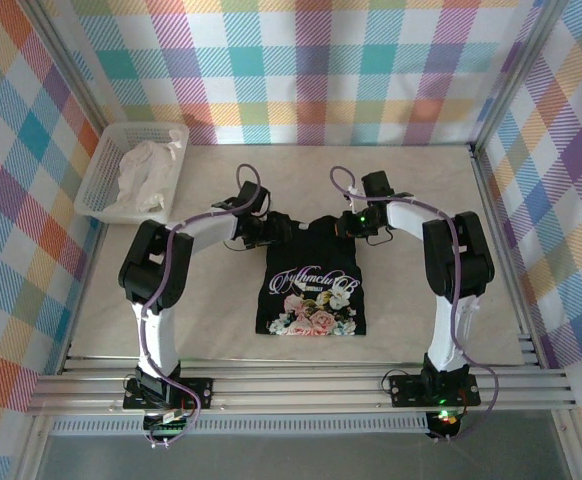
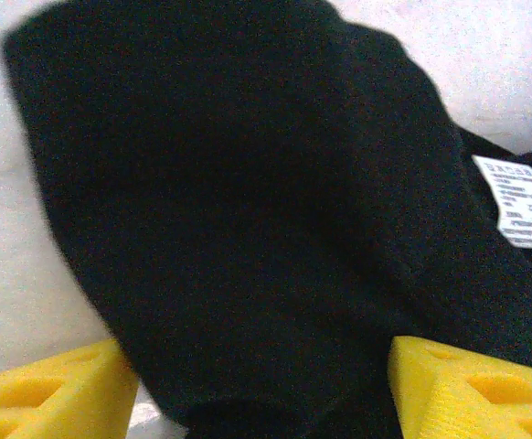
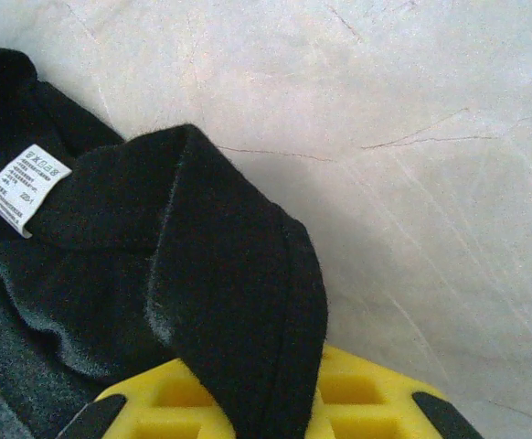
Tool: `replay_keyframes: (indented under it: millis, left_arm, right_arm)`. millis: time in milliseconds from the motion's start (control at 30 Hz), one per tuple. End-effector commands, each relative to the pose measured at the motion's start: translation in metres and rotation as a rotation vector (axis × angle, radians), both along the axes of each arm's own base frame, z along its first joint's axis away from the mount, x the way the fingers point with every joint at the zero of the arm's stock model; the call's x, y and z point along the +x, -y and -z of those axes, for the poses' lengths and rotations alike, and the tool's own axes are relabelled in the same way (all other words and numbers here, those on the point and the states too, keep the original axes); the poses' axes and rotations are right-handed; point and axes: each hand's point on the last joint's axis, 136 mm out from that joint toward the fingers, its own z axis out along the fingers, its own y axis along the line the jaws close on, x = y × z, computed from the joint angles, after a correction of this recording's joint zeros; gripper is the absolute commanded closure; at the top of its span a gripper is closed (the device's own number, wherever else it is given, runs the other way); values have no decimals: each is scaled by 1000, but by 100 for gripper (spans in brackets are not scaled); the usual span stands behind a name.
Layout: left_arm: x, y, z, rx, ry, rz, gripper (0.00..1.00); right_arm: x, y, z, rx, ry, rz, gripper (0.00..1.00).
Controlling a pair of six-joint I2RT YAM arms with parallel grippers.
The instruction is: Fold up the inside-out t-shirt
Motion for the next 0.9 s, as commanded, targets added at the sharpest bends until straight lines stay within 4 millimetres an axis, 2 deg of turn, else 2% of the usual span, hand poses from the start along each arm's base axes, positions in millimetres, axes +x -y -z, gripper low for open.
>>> replay_keyframes:
  millis: [0, 133, 333, 500, 700, 800, 867]
  left_arm:
    - [-11, 25, 10, -49, -40, 61, 30]
    - [-11, 28, 11, -59, -47, 65, 31]
    - [-7, 47, 10, -133, -47, 97, 38]
    - [-3, 53, 6, -163, -35, 108, 53]
    - [3, 59, 10, -193, -31, 106, 73]
    - [7, 58, 8, -210, -15, 93, 85]
    - [12, 54, 5, -229, 1, 77, 100]
  right_arm:
    - [10, -1, -2, 17, 27, 3, 83]
    - [10, -1, -2, 16, 32, 4, 83]
    - [9, -1, -4, 19, 37, 8, 83]
    - [8, 0, -2, 17, 33, 10, 83]
    - [10, -1, -3, 23, 38, 16, 84]
    - [11, -1, -3, 21, 41, 17, 84]
    - [14, 1, -3, 23, 45, 23, 85]
